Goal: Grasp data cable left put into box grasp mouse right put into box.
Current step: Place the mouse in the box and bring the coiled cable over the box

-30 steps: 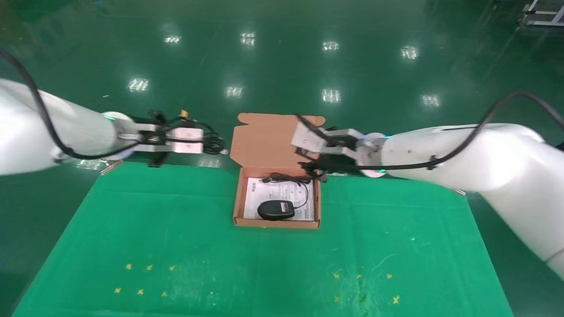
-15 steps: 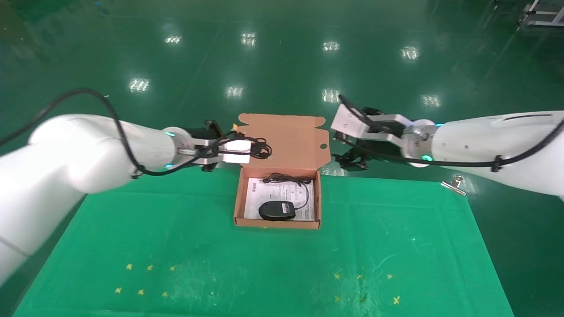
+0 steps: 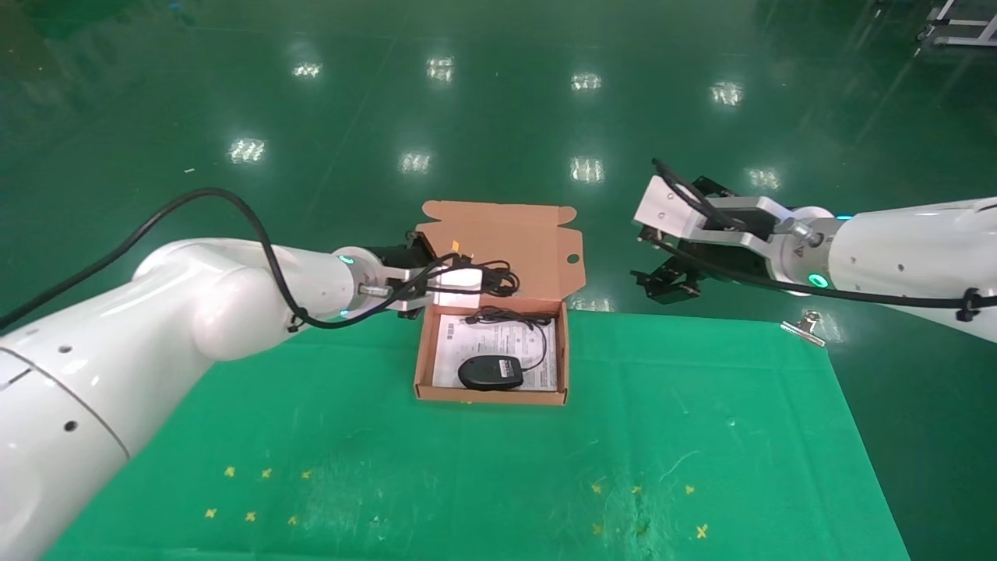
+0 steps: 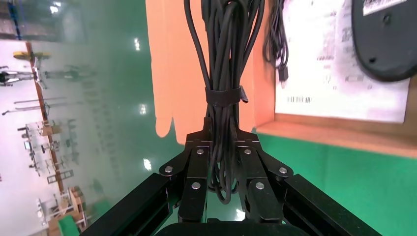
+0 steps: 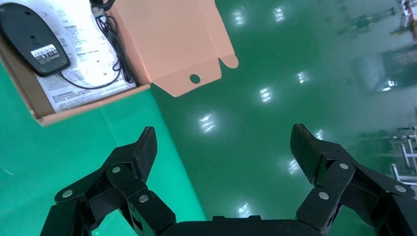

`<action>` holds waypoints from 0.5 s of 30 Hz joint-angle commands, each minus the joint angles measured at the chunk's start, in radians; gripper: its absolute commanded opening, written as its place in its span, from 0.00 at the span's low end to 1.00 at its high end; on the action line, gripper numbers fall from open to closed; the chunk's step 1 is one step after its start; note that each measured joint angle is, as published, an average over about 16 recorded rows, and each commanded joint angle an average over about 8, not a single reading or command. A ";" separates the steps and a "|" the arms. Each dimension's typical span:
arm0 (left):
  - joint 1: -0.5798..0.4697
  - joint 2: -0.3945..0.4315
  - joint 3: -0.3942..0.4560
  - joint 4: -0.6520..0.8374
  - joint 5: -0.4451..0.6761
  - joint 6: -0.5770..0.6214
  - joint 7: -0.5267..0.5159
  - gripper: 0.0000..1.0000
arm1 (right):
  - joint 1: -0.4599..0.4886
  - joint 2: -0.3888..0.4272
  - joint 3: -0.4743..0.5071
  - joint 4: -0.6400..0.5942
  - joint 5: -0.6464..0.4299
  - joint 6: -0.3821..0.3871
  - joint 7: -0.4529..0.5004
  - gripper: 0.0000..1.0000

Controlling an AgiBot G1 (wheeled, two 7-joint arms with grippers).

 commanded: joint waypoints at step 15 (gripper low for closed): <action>-0.012 0.003 0.112 0.012 -0.185 -0.036 0.055 0.29 | 0.001 0.016 0.001 0.025 -0.030 -0.008 0.031 1.00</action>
